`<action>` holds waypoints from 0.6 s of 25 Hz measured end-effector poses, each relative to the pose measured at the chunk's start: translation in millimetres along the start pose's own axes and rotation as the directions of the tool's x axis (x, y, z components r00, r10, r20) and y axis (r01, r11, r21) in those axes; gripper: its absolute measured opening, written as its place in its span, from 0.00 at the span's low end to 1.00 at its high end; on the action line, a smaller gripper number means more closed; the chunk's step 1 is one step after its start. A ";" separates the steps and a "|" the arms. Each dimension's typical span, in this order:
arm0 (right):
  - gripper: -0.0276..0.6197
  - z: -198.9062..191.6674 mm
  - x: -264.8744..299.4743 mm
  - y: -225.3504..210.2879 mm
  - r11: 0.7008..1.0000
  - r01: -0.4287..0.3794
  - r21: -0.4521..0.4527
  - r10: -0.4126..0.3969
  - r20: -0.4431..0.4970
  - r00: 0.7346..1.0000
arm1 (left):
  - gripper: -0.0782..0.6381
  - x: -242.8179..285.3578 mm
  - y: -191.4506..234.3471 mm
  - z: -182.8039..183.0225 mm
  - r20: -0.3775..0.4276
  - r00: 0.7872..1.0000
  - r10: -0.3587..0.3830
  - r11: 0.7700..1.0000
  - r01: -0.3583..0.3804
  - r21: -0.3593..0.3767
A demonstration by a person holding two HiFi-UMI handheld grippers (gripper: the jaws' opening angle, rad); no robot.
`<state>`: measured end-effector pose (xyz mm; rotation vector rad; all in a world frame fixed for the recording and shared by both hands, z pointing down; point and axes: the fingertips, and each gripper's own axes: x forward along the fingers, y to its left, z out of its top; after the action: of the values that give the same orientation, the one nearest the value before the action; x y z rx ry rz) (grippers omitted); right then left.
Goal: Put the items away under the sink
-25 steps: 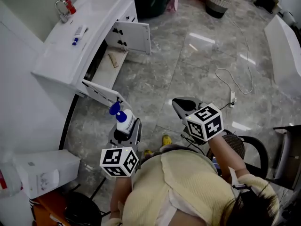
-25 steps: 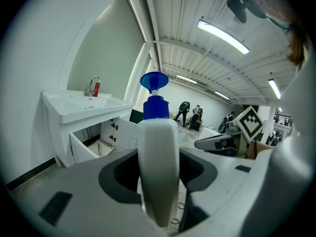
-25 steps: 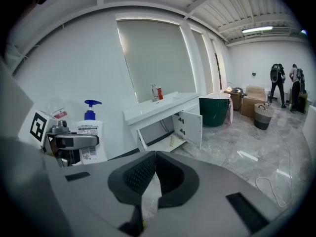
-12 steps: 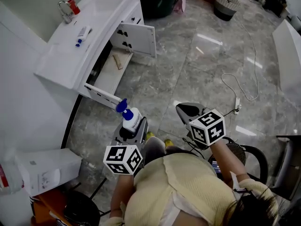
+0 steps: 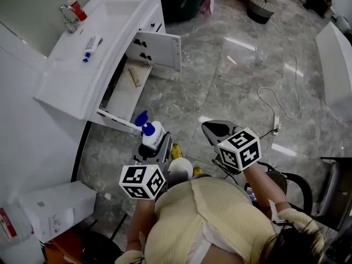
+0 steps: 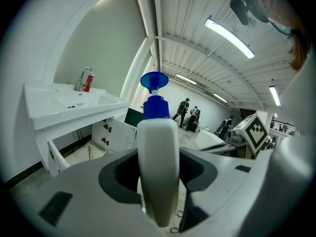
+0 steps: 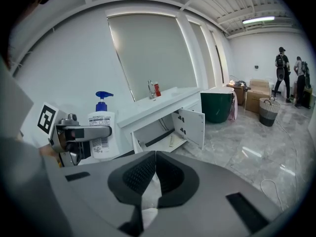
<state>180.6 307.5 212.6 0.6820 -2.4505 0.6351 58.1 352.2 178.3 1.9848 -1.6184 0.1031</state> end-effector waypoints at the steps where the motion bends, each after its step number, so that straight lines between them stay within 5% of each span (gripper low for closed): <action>1: 0.08 6.5 6.4 -1.8 1.000 0.004 -0.003 -0.004 -0.001 1.000 | 0.43 5.4 5.5 5.6 0.001 1.000 -0.005 1.000 0.005 0.001; 15: 0.08 65.5 90.5 -8.2 1.000 0.014 -0.014 -0.014 -0.032 0.999 | 0.43 52.7 83.9 51.0 -0.011 0.999 -0.032 0.999 0.031 -0.007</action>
<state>95.4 234.8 218.0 0.6781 -2.4159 0.6191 -19.8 273.3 188.5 2.0000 -1.5778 0.0959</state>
